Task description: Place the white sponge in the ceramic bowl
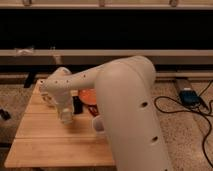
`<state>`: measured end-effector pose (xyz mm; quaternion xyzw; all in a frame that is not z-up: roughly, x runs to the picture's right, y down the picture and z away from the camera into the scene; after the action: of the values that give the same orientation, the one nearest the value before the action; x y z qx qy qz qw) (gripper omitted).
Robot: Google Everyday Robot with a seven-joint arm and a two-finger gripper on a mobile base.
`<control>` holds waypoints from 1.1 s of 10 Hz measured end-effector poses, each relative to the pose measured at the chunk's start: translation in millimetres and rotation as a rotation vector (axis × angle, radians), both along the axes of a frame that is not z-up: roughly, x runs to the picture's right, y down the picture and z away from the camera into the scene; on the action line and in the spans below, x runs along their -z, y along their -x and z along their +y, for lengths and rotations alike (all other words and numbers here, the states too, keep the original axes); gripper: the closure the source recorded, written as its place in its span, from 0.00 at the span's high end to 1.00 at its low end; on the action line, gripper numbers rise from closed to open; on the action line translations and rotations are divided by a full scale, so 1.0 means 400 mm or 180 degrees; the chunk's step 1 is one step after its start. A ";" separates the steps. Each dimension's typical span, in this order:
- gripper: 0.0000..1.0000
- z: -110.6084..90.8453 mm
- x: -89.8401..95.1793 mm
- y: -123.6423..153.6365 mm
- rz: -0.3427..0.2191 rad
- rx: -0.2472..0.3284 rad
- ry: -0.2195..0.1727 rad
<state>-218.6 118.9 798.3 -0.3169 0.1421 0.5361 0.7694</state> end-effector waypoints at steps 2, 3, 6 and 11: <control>0.00 -0.114 0.037 -0.038 -0.0040 -0.0095 -0.0042; 0.00 -0.168 0.032 -0.057 -0.0048 -0.0141 -0.0054; 0.17 -0.308 -0.066 -0.170 0.0077 -0.0304 -0.0047; 0.67 -0.373 -0.241 -0.319 0.0361 -0.0602 0.0058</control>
<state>-91.1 -30.4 894.8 -0.3050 0.1597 0.6220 0.7033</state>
